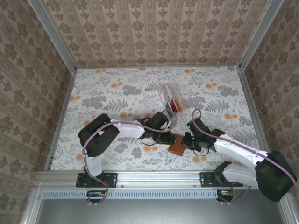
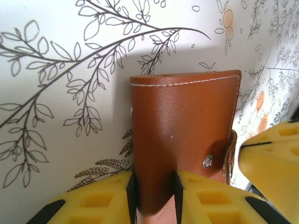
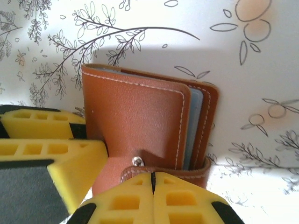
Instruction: Put the credit cards into the card holder
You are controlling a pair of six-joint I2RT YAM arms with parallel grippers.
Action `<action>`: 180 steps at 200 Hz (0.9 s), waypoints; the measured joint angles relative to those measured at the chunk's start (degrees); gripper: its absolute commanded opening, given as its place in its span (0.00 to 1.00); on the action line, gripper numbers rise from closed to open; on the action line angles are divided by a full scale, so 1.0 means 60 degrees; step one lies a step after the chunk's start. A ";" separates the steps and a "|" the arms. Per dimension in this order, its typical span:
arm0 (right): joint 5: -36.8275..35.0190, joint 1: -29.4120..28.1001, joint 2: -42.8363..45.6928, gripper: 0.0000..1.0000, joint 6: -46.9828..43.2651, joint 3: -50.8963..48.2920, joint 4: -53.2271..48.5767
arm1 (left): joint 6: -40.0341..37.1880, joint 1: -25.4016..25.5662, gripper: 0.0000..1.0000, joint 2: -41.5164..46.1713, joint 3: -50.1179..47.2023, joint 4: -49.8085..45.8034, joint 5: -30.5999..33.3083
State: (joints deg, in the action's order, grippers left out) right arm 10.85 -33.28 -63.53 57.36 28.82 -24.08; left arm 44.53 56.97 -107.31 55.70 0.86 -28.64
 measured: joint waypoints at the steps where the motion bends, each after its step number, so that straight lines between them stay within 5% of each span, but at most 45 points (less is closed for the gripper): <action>1: -0.0004 0.0000 0.0011 0.10 -0.0015 0.0011 -0.0044 | 0.0000 0.0000 0.29 0.0000 0.0000 0.0004 0.0000; 180: -0.0015 -0.0310 -0.1042 0.09 0.0015 0.0390 0.0124 | 0.0000 0.0011 0.30 0.0000 -0.0036 0.0106 -0.0047</action>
State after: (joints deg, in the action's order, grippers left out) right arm 10.76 -35.14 -69.78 57.45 31.16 -23.33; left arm 44.53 57.04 -107.31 55.48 1.50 -28.93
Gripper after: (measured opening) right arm 0.090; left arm 0.305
